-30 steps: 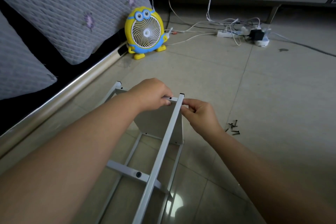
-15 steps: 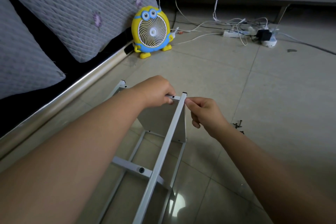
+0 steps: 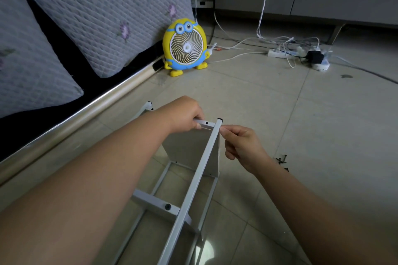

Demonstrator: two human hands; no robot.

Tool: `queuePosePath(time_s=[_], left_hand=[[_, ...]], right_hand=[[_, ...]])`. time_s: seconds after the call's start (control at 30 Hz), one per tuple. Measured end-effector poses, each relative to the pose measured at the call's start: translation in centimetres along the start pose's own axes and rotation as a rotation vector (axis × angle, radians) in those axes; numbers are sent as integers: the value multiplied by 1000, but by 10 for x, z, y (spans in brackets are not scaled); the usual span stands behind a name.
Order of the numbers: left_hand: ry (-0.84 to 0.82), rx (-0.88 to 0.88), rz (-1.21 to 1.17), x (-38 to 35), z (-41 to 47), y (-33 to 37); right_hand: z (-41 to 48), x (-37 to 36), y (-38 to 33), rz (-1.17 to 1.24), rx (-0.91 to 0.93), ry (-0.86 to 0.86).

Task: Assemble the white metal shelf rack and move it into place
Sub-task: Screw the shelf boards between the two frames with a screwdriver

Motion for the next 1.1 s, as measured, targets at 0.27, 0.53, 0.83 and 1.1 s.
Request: queuePosePath(time_s=[0.27, 0.53, 0.83, 1.1], left_hand=[[2, 13, 147, 2, -11, 3], [13, -20, 18, 3, -6, -1], [63, -11, -41, 8, -2, -3], [140, -9, -128, 8, -5, -10]], right_hand=[[4, 3, -3, -86, 11, 0], [13, 22, -68, -481, 128, 23], [8, -31, -110, -1469, 426, -435], [15, -37, -116, -1540, 475, -368]])
Point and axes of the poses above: each hand's wrist, its own z-axis towards the middle knuckle, its own x-axis out of the back of the hand, y = z × x, the point moved 6 cm from there along z, towards the middle knuckle, and after that the axes turned 9 degrees about -z, right-handed, at the moved point
